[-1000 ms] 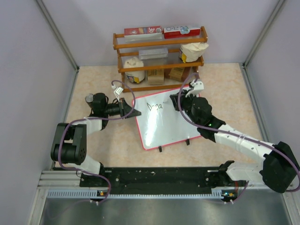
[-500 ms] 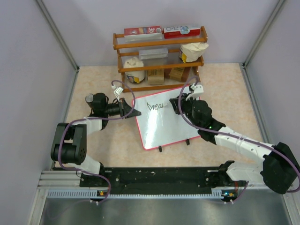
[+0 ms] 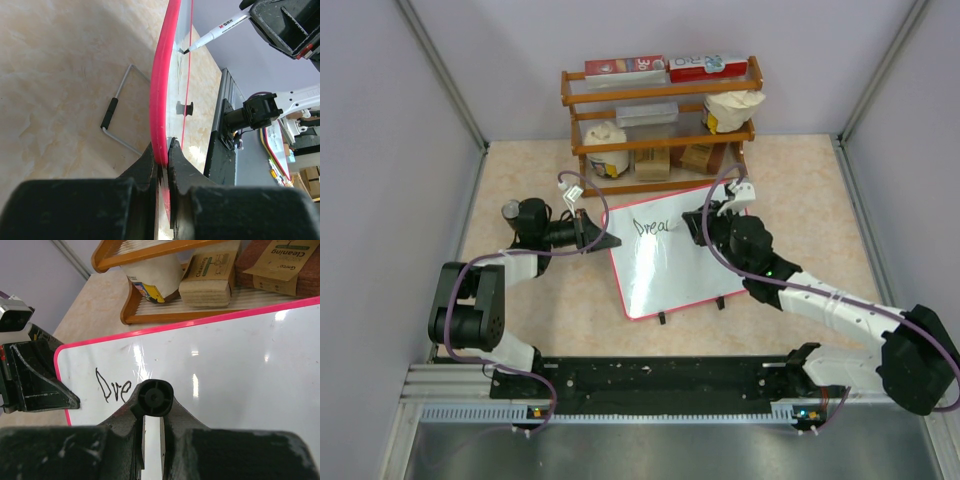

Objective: Write a sentence on the whiteboard

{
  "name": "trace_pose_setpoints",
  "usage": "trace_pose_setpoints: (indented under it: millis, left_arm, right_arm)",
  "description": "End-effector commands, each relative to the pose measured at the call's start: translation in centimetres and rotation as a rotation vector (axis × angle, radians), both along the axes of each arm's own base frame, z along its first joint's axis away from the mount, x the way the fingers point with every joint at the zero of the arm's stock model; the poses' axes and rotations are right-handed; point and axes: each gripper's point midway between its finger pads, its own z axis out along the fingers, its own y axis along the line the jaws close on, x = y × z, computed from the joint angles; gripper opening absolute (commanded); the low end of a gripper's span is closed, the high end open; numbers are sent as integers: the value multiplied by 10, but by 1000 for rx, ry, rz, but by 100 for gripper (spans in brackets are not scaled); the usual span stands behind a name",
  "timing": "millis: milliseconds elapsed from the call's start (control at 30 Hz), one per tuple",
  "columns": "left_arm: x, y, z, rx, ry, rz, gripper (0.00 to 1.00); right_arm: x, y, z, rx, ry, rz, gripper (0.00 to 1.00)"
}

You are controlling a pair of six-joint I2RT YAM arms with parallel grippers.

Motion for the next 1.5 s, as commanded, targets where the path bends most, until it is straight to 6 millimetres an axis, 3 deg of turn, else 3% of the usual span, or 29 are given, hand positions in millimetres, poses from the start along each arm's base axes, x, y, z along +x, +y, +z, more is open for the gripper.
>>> trace_pose_setpoints:
  millis: [0,500,1233,1467]
  left_arm:
    - [7,-4,-14,69,-170,-22,0]
    - [7,-4,-14,71,-173,-23,0]
    - [6,-5,-15,74,-169,-24,0]
    - [6,-5,-16,74,-167,-23,0]
  right_arm:
    - [14,-3,19,18,-43,-50,0]
    - [24,-11,30,-9,-64,-104,0]
    - [4,-17,-8,-30,14,-48,0]
    - [8,-14,0,-14,3,-53,0]
